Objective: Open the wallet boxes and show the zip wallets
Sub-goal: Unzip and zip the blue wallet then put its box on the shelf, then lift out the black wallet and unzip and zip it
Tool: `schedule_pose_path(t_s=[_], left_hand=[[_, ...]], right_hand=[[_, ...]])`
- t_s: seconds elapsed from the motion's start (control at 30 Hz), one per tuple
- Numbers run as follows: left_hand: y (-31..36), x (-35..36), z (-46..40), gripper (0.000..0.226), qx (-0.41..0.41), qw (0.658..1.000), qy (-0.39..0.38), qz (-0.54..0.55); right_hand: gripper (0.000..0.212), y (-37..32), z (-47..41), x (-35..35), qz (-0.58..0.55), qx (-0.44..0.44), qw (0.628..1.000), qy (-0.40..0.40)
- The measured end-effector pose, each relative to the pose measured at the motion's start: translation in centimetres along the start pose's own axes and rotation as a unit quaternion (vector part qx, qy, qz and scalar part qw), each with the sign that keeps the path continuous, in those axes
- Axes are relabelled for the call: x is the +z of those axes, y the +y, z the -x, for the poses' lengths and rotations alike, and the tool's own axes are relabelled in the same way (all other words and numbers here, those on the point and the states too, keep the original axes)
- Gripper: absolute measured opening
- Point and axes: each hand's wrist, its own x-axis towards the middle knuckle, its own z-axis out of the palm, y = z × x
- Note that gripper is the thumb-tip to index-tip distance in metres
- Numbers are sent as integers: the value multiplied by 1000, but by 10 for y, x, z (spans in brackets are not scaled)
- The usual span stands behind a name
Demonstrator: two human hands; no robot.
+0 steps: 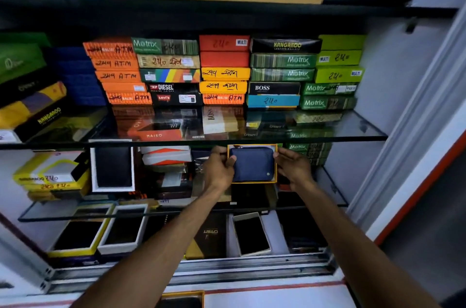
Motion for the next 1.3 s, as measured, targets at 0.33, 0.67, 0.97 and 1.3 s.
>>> schedule_pose_path(t_s=[0.33, 0.67, 0.97, 1.3], left_hand=[[-27, -41, 33, 29, 5, 996, 23, 84], [-212, -130, 186, 13, -231, 971, -11, -62], [-228, -127, 214, 43, -361, 929, -83, -24], [-216, -131, 209, 36, -384, 919, -71, 58]], right_hand=[[31, 21, 53, -2, 57, -169, 980, 86], [20, 197, 192, 56, 377, -48, 890, -252], [34, 228, 222, 89, 477, 16, 824, -305], [30, 221, 219, 114, 277, 183, 925, -187]])
